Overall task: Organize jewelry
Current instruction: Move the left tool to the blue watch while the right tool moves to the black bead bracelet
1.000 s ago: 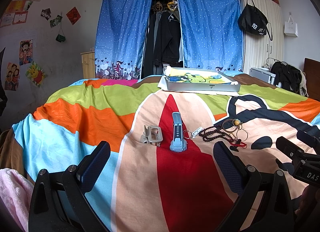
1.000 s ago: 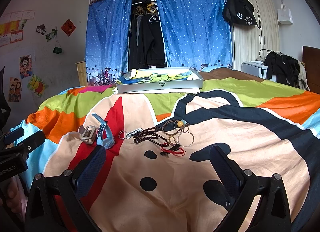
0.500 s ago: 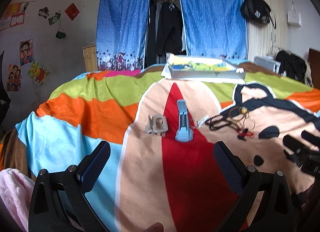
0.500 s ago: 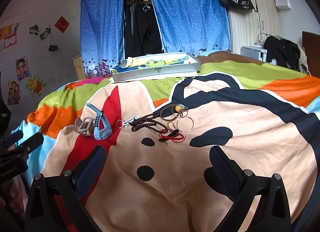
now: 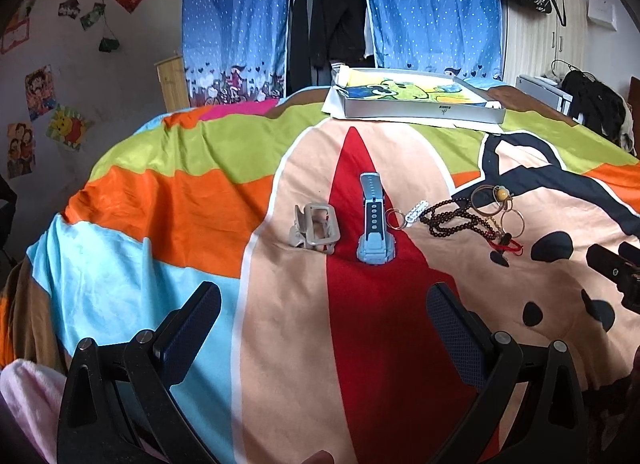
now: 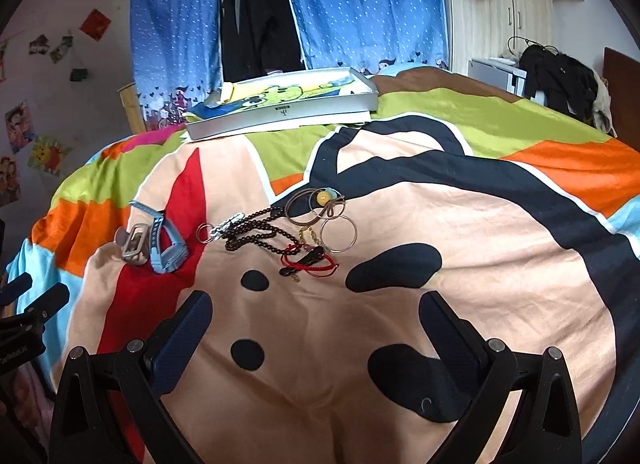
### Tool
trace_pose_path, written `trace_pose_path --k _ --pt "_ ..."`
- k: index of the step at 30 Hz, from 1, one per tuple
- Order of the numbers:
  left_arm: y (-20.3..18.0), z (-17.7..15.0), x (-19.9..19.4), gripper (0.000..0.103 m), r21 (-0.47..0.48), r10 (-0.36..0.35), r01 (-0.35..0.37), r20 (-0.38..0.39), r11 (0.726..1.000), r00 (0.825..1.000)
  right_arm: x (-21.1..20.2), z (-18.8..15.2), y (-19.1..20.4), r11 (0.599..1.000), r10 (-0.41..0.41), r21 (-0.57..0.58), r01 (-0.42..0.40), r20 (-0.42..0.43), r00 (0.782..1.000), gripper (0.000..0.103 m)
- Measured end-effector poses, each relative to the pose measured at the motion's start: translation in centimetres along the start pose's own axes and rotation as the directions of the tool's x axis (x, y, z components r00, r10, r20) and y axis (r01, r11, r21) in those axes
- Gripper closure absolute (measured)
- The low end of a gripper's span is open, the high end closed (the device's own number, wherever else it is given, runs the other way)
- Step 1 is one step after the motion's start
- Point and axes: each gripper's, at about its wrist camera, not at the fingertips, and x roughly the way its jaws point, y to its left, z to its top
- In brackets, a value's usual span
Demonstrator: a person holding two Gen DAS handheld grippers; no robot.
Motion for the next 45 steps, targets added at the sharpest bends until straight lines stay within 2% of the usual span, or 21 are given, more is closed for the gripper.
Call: trace_pose_path --k 9,15,19,21,25,27,29,31,35,41,45 --pt "0.5 2.5 2.0 0.002 0.002 -0.067 0.067 -0.030 0.998 0.997 2.1 2.0 -0.7 0.999 -0.024 -0.037 0.023 -0.034 0.999 0.000" --pt "1.3 3.4 3.9 0.002 0.020 -0.146 0.147 -0.049 0.989 0.988 4.0 2.7 -1.9 0.991 0.086 -0.098 -0.093 -0.071 0.994 0.000" --pt "1.1 4.0 5.5 0.003 0.022 -0.207 0.208 -0.054 0.978 0.977 5.6 2.8 -1.8 0.967 0.176 -0.168 -0.190 -0.097 0.980 0.000" --pt "0.7 4.3 6.5 0.003 0.027 -0.233 0.235 -0.060 0.972 0.971 6.5 2.8 -1.5 0.956 0.195 -0.202 -0.213 -0.107 0.975 0.000" --pt "-0.3 4.7 8.3 0.016 0.054 -0.280 0.281 -0.036 0.958 0.959 8.5 2.9 -0.4 0.930 0.252 -0.245 -0.275 -0.124 0.960 0.002" --pt "-0.6 4.8 9.4 0.025 0.063 -0.296 0.297 -0.029 0.953 0.955 9.6 3.2 0.0 0.921 0.276 -0.245 -0.303 -0.139 0.951 0.009" --pt "-0.8 4.9 10.5 0.039 0.074 -0.302 0.304 -0.039 0.950 0.952 10.8 3.6 0.5 0.912 0.298 -0.243 -0.330 -0.160 0.941 0.021" --pt "-0.8 4.9 11.7 0.048 0.085 -0.307 0.311 -0.057 0.947 0.950 11.8 4.0 1.0 0.905 0.309 -0.247 -0.345 -0.172 0.935 0.027" --pt "-0.7 4.6 13.1 0.066 0.081 -0.342 0.349 -0.089 0.934 0.935 13.9 4.5 2.3 0.881 0.327 -0.283 -0.380 -0.217 0.920 0.027" --pt "-0.5 4.5 13.5 0.078 0.075 -0.379 0.387 -0.101 0.919 0.920 16.7 4.8 4.0 0.868 0.296 -0.324 -0.376 -0.271 0.916 0.027" --pt "-0.2 4.5 14.0 0.089 0.060 -0.376 0.385 -0.116 0.921 0.919 18.3 4.6 5.0 0.862 0.265 -0.351 -0.365 -0.301 0.916 0.027"
